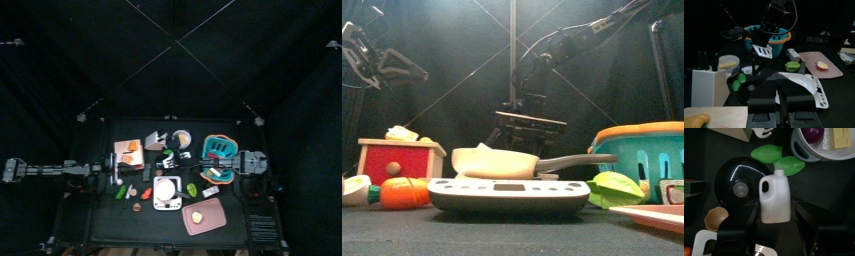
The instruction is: Place detergent in pan
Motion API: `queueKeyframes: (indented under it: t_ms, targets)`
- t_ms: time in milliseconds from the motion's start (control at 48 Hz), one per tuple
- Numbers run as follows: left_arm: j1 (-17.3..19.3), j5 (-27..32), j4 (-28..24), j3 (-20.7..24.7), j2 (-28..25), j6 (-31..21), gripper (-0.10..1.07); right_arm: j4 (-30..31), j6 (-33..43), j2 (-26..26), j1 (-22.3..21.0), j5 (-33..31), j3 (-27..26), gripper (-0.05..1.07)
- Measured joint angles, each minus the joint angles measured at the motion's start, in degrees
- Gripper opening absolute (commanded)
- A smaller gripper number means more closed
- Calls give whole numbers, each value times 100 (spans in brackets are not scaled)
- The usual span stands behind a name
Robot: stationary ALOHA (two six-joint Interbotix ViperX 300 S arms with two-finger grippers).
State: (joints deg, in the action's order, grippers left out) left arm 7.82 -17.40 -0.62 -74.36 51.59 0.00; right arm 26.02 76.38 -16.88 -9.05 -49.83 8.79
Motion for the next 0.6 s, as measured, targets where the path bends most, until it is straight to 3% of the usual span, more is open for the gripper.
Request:
queueKeyframes:
  t_ms: [354, 604]
  targets:
    - [0, 9, 9, -9, 0, -9, 36, -97, -527, 360, 352, 0, -88, 52]
    - [0, 0, 9, -18, 0, -9, 36, -272, -1002, 492, 1072, 53, -193, 52]
